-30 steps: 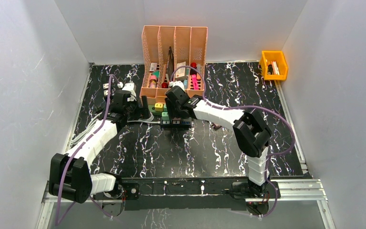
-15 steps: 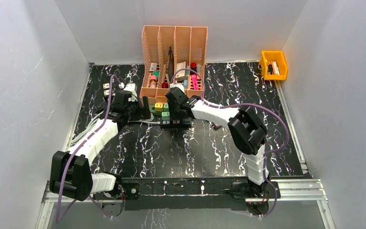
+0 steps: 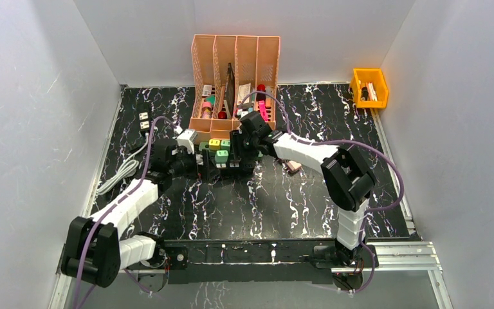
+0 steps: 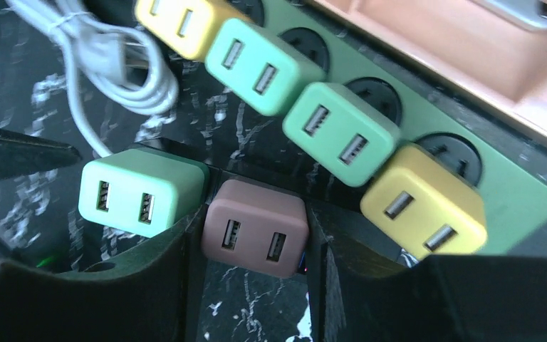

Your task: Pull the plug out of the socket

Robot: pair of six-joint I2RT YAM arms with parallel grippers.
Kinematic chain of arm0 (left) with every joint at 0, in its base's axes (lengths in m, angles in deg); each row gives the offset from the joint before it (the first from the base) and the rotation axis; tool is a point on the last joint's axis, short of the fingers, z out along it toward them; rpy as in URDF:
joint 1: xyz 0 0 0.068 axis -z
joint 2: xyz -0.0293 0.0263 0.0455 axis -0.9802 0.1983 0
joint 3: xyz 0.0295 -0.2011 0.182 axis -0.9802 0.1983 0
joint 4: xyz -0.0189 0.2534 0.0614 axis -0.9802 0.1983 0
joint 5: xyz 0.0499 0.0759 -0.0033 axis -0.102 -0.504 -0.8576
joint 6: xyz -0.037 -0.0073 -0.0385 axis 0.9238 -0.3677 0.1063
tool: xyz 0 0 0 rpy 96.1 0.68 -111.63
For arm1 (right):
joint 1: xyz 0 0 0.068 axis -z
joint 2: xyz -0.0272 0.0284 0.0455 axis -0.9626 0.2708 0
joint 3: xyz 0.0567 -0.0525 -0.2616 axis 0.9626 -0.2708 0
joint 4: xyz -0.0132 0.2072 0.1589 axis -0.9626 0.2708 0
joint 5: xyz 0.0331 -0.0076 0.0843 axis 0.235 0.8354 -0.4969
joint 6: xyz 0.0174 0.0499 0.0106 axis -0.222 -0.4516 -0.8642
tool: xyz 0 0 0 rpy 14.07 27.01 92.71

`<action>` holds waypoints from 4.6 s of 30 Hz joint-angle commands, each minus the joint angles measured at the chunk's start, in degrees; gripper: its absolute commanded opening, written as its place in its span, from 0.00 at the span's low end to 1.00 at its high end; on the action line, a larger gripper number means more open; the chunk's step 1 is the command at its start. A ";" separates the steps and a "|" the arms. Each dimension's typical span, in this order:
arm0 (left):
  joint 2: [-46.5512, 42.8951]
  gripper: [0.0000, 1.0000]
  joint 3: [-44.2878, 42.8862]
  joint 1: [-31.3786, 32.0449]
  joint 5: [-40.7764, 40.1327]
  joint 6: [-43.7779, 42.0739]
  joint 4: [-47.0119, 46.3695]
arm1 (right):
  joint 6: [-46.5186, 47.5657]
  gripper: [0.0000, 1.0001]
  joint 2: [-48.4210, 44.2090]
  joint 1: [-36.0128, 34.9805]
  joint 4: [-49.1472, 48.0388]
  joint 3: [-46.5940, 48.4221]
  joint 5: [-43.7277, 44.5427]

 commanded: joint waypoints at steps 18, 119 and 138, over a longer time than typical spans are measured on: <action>-6.12 0.98 -8.21 1.17 23.17 -37.44 13.12 | 6.91 0.00 -10.13 3.67 -7.70 -1.37 -40.44; -4.40 0.00 -6.73 4.44 18.52 -28.40 2.40 | 2.75 0.97 -22.36 10.26 -16.83 -10.03 -16.35; -1.83 0.00 -8.51 4.11 43.79 -31.99 6.23 | 18.65 0.91 -24.20 6.26 -63.89 -30.25 -54.79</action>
